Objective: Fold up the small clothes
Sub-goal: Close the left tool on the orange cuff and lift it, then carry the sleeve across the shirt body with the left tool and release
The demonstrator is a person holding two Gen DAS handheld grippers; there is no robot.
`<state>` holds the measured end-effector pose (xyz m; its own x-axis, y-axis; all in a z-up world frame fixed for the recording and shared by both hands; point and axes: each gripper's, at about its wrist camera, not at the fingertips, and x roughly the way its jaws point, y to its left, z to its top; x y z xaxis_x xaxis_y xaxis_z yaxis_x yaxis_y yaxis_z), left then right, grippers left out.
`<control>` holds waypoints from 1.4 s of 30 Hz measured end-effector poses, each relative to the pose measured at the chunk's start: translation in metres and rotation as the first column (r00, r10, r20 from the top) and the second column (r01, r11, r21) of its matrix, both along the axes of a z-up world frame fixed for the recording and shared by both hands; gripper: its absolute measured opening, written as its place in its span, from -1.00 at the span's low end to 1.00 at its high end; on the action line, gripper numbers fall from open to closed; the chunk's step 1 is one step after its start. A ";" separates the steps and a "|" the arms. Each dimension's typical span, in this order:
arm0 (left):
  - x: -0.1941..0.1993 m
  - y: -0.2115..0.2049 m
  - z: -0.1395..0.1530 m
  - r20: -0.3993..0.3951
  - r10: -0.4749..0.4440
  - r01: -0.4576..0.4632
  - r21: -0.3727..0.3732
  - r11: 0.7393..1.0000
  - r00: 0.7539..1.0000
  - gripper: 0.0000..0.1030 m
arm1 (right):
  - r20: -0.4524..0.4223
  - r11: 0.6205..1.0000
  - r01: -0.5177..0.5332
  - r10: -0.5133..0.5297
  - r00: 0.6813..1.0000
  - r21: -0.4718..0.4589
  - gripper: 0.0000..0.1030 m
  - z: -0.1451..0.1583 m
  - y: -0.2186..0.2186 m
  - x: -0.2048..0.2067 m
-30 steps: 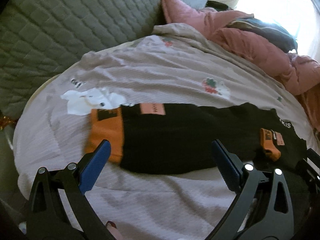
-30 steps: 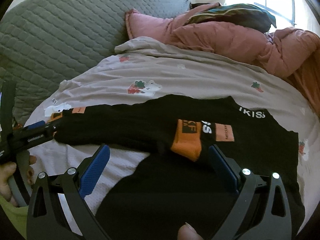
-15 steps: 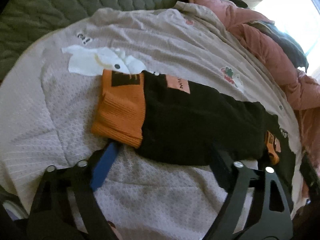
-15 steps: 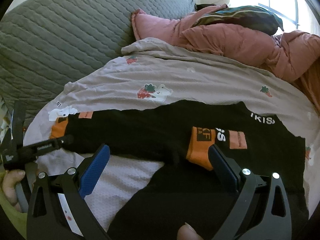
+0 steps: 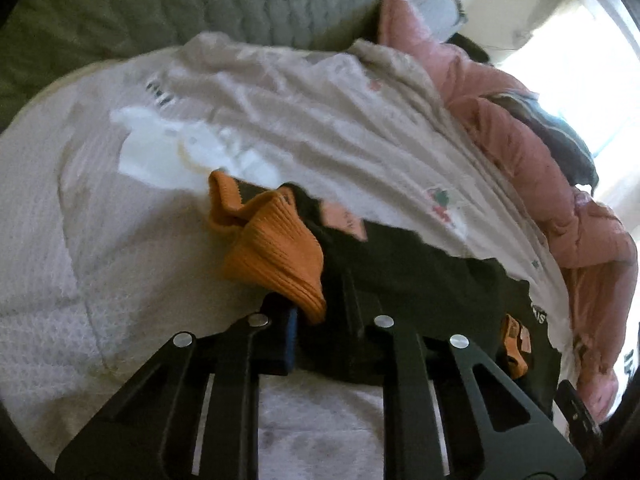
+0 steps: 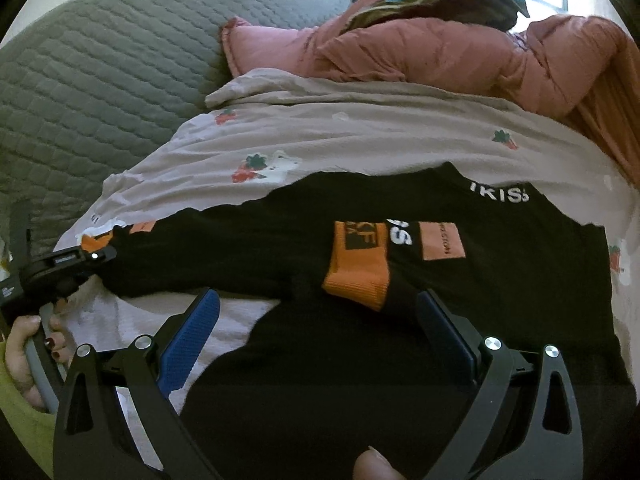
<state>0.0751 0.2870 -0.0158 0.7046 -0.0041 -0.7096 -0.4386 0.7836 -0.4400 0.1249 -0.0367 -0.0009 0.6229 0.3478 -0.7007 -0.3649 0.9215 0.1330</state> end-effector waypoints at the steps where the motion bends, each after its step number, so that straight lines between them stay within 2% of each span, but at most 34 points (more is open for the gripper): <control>1: 0.000 -0.006 0.006 0.021 -0.014 0.013 0.028 1.000 1.000 -0.83 | -0.001 1.000 0.003 -0.003 1.000 0.003 0.90 -0.001 -0.001 0.000; 5: 0.000 -0.028 0.028 0.080 -0.066 0.057 0.116 0.992 0.995 -0.84 | -0.004 1.000 0.017 -0.017 1.000 0.022 0.90 0.000 -0.011 0.002; 12: 0.007 -0.071 0.051 0.127 -0.185 0.164 0.157 0.974 0.975 -0.86 | 0.008 0.995 0.076 -0.077 0.997 0.066 0.90 0.008 -0.047 0.005; 19: 0.024 -0.130 0.070 0.145 -0.337 0.309 0.188 0.932 0.930 -0.86 | 0.008 0.974 0.197 -0.199 0.980 0.114 0.90 0.013 -0.099 0.013; 27: 0.061 -0.192 0.081 0.137 -0.448 0.423 0.178 0.889 0.884 -0.86 | -0.028 0.935 0.330 -0.330 0.944 0.128 0.90 0.007 -0.154 0.019; 31: 0.080 -0.228 0.082 0.137 -0.505 0.483 0.169 0.859 0.852 -0.86 | -0.035 0.915 0.379 -0.378 0.925 0.135 0.90 0.006 -0.181 0.019; 39: 0.110 -0.285 0.067 0.099 -0.591 0.576 0.146 0.805 0.801 -0.86 | -0.036 0.874 0.466 -0.465 0.884 0.138 0.90 0.005 -0.226 0.015; 42: 0.120 -0.298 0.059 0.085 -0.609 0.596 0.136 0.791 0.788 -0.86 | -0.044 0.860 0.492 -0.491 0.870 0.134 0.90 0.001 -0.238 0.015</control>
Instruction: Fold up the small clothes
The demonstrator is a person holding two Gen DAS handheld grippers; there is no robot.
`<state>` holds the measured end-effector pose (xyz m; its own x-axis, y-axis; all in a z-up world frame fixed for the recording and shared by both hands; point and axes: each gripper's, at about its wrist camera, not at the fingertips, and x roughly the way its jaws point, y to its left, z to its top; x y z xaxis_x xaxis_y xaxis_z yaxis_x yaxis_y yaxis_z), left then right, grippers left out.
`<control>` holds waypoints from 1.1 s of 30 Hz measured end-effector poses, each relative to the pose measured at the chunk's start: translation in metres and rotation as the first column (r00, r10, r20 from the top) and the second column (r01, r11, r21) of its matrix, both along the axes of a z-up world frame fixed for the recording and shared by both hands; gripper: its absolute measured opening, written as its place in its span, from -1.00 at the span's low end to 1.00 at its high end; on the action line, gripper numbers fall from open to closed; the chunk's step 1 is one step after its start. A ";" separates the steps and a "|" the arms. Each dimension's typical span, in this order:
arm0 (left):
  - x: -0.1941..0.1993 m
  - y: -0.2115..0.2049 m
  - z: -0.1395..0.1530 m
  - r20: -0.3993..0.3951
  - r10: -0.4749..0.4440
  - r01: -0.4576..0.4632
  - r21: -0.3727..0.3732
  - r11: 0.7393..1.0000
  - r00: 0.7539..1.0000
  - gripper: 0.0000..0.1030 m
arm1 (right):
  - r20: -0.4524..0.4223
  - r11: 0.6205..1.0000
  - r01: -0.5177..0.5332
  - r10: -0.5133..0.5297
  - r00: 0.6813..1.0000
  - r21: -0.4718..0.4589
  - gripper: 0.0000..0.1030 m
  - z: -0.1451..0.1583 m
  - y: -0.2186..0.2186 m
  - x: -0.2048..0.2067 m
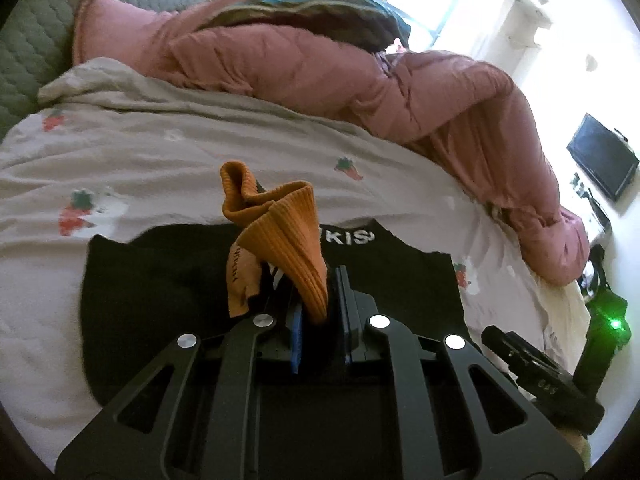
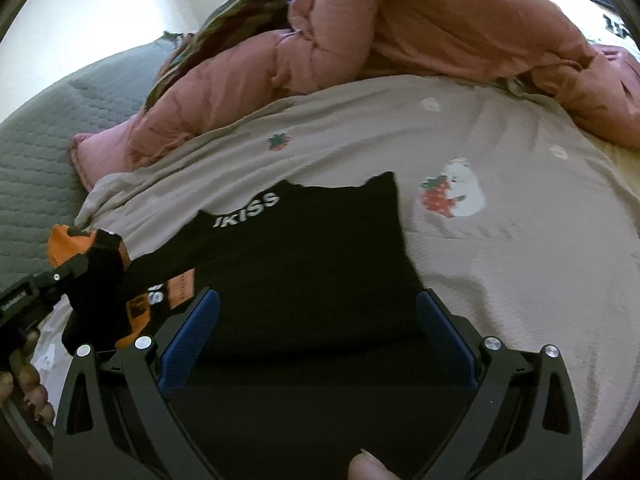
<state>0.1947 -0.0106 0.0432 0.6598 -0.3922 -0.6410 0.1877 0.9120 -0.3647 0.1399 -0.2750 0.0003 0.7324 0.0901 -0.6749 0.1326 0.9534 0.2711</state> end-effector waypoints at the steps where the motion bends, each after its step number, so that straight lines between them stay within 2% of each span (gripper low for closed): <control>1: 0.003 -0.004 -0.005 -0.010 -0.011 0.011 -0.003 1.000 1.000 -0.85 | -0.002 1.000 0.005 -0.005 1.000 0.000 0.90 -0.001 -0.002 0.000; 5: 0.005 -0.016 -0.019 -0.035 -0.075 0.075 -0.003 0.997 0.997 -0.76 | -0.015 1.000 0.018 -0.018 1.000 -0.015 0.90 -0.006 -0.006 0.001; 6: 0.005 -0.018 -0.023 -0.041 -0.093 0.092 -0.011 0.996 0.995 -0.67 | -0.019 1.000 0.021 -0.021 1.000 -0.020 0.90 -0.007 -0.005 0.003; 7: 0.004 -0.018 -0.027 -0.048 -0.109 0.108 -0.022 0.994 0.993 -0.49 | -0.022 0.999 0.023 -0.024 0.999 -0.023 0.90 -0.008 -0.004 0.004; 9: 0.003 -0.018 -0.031 -0.051 -0.123 0.121 -0.029 0.992 0.991 -0.31 | -0.029 0.999 0.023 -0.023 0.999 -0.022 0.90 -0.009 -0.002 0.007; 11: 0.001 -0.012 -0.032 -0.049 -0.128 0.125 -0.053 0.991 0.991 -0.26 | -0.036 0.999 0.010 -0.012 0.999 -0.032 0.90 -0.011 0.005 0.009; 14: -0.001 0.006 -0.028 -0.024 -0.087 0.086 -0.056 0.995 0.996 -0.17 | -0.046 0.999 -0.025 0.023 0.999 -0.039 0.90 -0.014 0.019 0.013; 18: 0.000 0.039 -0.019 0.026 0.028 -0.028 0.000 1.000 0.999 -0.03 | -0.070 0.993 -0.117 0.116 0.991 -0.017 0.90 -0.018 0.051 0.026; 21: 0.001 0.064 -0.015 0.048 0.113 -0.114 0.030 0.993 0.992 0.03 | -0.085 0.982 -0.190 0.191 0.978 0.017 0.90 -0.021 0.076 0.038; 24: 0.003 0.090 -0.014 0.040 0.193 -0.194 0.017 0.981 0.980 0.08 | -0.109 0.973 -0.229 0.231 0.967 0.029 0.84 -0.025 0.096 0.053; 25: 0.004 0.096 -0.014 0.034 0.207 -0.207 0.010 0.978 0.978 0.09 | -0.121 0.969 -0.246 0.248 0.961 0.024 0.63 -0.027 0.103 0.059; 26: 0.004 0.101 -0.015 0.029 0.221 -0.221 0.005 0.975 0.975 0.09 | -0.132 0.966 -0.258 0.257 0.957 0.014 0.51 -0.030 0.108 0.065; 28: 0.004 0.109 -0.015 0.034 0.252 -0.252 0.015 0.968 0.967 0.12 | -0.161 0.963 -0.269 0.266 0.950 -0.001 0.50 -0.038 0.117 0.077; 30: 0.004 0.112 -0.014 0.047 0.274 -0.276 0.031 0.961 0.961 0.18 | -0.178 0.961 -0.275 0.274 0.945 0.017 0.37 -0.044 0.122 0.085; 32: 0.003 0.116 -0.013 0.048 0.285 -0.287 0.029 0.958 0.957 0.21 | -0.183 0.957 -0.291 0.289 0.940 0.019 0.15 -0.049 0.133 0.090; 33: 0.003 0.118 -0.014 0.046 0.289 -0.290 0.023 0.957 0.956 0.22 | -0.177 0.952 -0.306 0.303 0.936 0.010 -0.12 -0.049 0.137 0.091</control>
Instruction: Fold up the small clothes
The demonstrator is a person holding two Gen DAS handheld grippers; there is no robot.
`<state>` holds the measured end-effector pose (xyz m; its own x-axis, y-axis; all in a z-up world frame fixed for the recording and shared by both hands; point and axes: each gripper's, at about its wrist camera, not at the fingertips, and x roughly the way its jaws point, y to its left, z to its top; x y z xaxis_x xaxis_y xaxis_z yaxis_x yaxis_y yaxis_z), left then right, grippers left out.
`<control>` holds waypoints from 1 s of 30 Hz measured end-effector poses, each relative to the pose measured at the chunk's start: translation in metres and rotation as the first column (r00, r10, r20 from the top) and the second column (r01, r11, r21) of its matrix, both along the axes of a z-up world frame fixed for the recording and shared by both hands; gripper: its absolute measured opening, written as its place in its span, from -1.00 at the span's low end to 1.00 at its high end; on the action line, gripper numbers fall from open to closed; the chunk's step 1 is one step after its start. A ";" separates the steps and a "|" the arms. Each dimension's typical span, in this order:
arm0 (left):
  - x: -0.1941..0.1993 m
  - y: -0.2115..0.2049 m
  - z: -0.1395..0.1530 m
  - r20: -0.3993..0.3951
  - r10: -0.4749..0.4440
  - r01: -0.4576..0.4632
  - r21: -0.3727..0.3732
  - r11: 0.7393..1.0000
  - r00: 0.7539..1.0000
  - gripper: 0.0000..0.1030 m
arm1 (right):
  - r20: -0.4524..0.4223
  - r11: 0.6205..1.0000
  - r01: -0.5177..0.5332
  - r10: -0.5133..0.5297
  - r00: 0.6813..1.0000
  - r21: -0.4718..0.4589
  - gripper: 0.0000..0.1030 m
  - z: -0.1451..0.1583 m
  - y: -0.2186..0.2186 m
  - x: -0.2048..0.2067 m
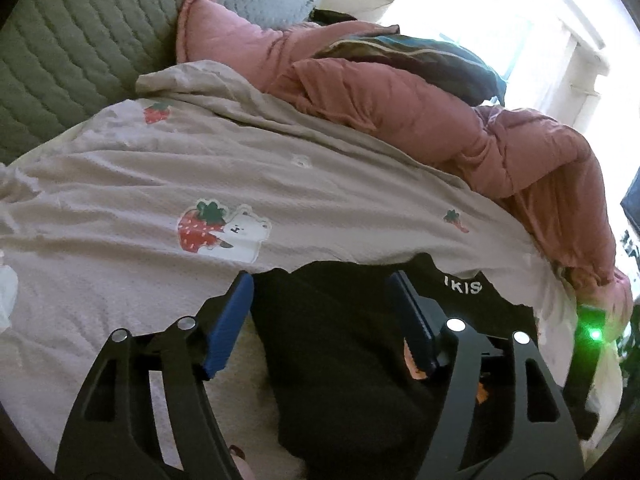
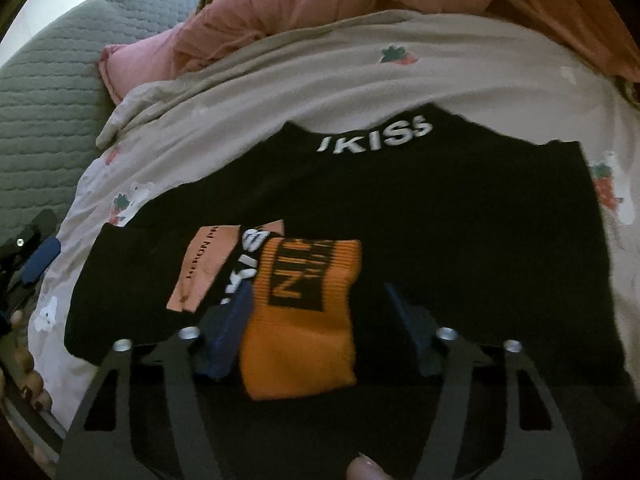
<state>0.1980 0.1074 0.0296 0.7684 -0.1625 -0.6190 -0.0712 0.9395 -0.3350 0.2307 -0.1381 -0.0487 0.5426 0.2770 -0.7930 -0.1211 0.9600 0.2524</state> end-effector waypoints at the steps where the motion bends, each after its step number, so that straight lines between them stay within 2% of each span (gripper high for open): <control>1: 0.000 0.001 0.000 -0.001 0.003 -0.003 -0.005 1.000 1.000 0.23 | 0.014 1.000 -0.020 0.020 1.000 -0.015 -0.34 0.000 0.006 0.000; 4: 0.000 0.006 0.000 0.002 0.013 -0.013 -0.015 1.000 1.000 0.24 | 0.085 0.997 -0.040 0.046 0.995 -0.064 -0.83 0.010 0.014 -0.005; 7: -0.001 0.010 0.001 0.015 0.021 -0.020 -0.031 0.999 1.000 0.24 | 0.147 0.997 -0.050 0.058 0.987 -0.062 -0.84 0.026 0.011 -0.011; 11: -0.002 0.010 0.002 0.021 0.022 -0.022 -0.033 0.999 1.000 0.24 | 0.250 0.994 -0.032 0.058 0.966 -0.109 -0.84 0.057 0.002 -0.022; 15: -0.003 0.009 0.002 0.022 0.025 -0.024 -0.032 0.999 0.999 0.24 | 0.329 0.987 0.028 0.026 0.944 -0.157 -0.84 0.082 -0.021 -0.029; 19: -0.002 0.008 0.001 0.016 0.016 -0.016 -0.035 0.999 1.000 0.24 | 0.345 0.981 0.095 -0.031 0.938 -0.170 -0.84 0.090 -0.050 -0.028; 22: -0.001 0.002 -0.001 0.010 0.002 -0.002 -0.017 1.000 1.000 0.24 | 0.332 0.975 0.136 -0.072 0.941 -0.175 -0.84 0.086 -0.069 -0.025; 30: 0.006 -0.040 -0.018 -0.035 -0.093 0.096 0.089 0.991 0.995 0.24 | 0.302 0.967 0.180 -0.119 0.946 -0.182 -0.84 0.066 -0.087 -0.025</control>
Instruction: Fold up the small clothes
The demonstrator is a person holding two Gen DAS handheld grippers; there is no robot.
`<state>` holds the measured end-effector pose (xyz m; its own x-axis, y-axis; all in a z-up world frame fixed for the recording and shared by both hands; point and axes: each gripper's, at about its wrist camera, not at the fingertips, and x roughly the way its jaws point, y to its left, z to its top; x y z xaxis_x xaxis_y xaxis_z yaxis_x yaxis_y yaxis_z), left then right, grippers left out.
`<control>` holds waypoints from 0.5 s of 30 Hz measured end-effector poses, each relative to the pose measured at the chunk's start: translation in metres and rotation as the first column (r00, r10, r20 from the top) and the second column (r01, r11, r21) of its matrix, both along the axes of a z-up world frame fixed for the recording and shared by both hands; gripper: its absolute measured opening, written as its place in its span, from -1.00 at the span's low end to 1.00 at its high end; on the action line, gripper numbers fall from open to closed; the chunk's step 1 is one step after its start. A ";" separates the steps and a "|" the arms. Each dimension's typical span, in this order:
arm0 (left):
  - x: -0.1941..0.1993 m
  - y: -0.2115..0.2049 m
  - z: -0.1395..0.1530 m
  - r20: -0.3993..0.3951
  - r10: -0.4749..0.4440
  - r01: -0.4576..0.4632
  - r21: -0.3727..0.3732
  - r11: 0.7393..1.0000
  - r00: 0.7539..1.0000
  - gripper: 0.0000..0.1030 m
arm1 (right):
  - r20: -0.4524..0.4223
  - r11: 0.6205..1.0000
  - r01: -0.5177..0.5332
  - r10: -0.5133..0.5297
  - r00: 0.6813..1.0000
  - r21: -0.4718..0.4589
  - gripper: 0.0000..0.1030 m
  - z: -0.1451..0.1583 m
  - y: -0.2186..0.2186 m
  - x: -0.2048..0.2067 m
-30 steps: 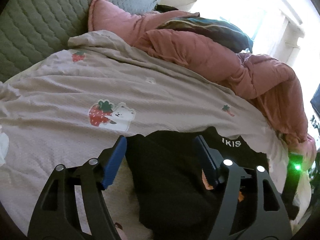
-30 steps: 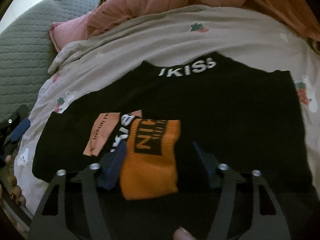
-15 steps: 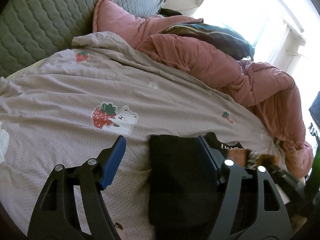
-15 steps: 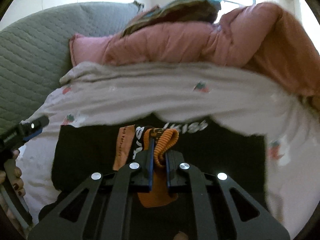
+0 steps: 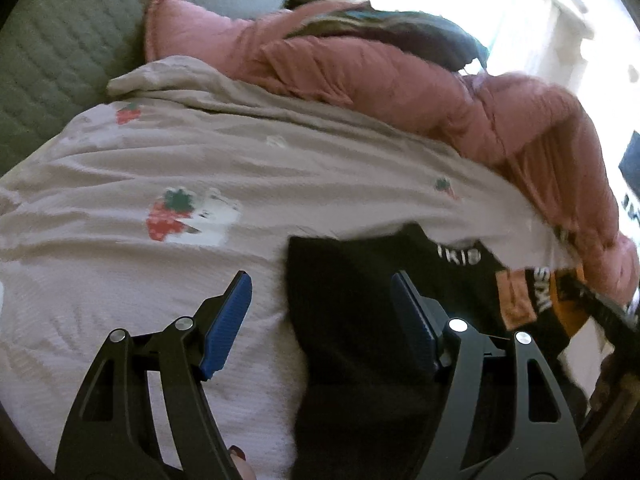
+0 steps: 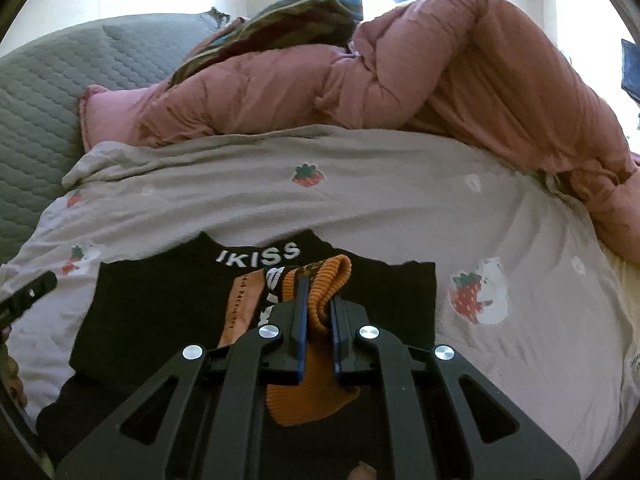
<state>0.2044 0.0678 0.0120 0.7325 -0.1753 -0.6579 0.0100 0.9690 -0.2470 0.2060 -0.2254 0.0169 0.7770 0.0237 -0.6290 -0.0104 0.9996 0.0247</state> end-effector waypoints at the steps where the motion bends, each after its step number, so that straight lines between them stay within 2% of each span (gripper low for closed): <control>1: 0.001 -0.007 -0.002 -0.004 -0.016 0.016 0.018 1.000 1.000 0.24 | -0.003 1.000 0.004 -0.004 1.000 -0.004 -0.84 -0.002 -0.001 0.001; 5: 0.008 -0.029 -0.009 -0.018 -0.081 0.082 0.056 0.995 0.997 0.24 | -0.009 1.000 0.016 -0.016 1.000 -0.009 -0.84 -0.007 -0.009 0.002; 8: 0.014 -0.040 -0.018 -0.047 -0.153 0.153 -0.009 0.988 0.987 0.24 | -0.022 1.000 0.020 -0.020 1.000 -0.010 -0.84 -0.010 -0.012 0.003; 10: 0.017 -0.049 -0.025 -0.068 -0.172 0.174 0.023 0.984 0.983 0.24 | -0.027 1.000 0.024 -0.024 0.999 -0.011 -0.83 -0.012 -0.015 0.002; 12: 0.019 -0.054 -0.032 -0.102 -0.180 0.186 0.048 0.981 0.978 0.24 | -0.041 0.999 0.036 -0.036 0.999 -0.016 -0.70 -0.015 -0.018 0.002; 13: 0.021 -0.054 -0.038 -0.134 -0.186 0.193 0.041 0.980 0.973 0.24 | -0.048 0.998 0.059 -0.060 0.997 -0.022 -0.47 -0.017 -0.022 0.001; 15: 0.023 -0.052 -0.045 -0.171 -0.190 0.197 0.023 0.980 0.967 0.24 | -0.047 0.997 0.072 -0.073 0.996 -0.015 -0.30 -0.018 -0.026 -0.003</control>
<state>0.2273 0.0157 -0.0330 0.5661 -0.2745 -0.7773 0.1598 0.9616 -0.2232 0.2027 -0.2517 -0.0015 0.7454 -0.0408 -0.6654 0.0633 0.9979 0.0097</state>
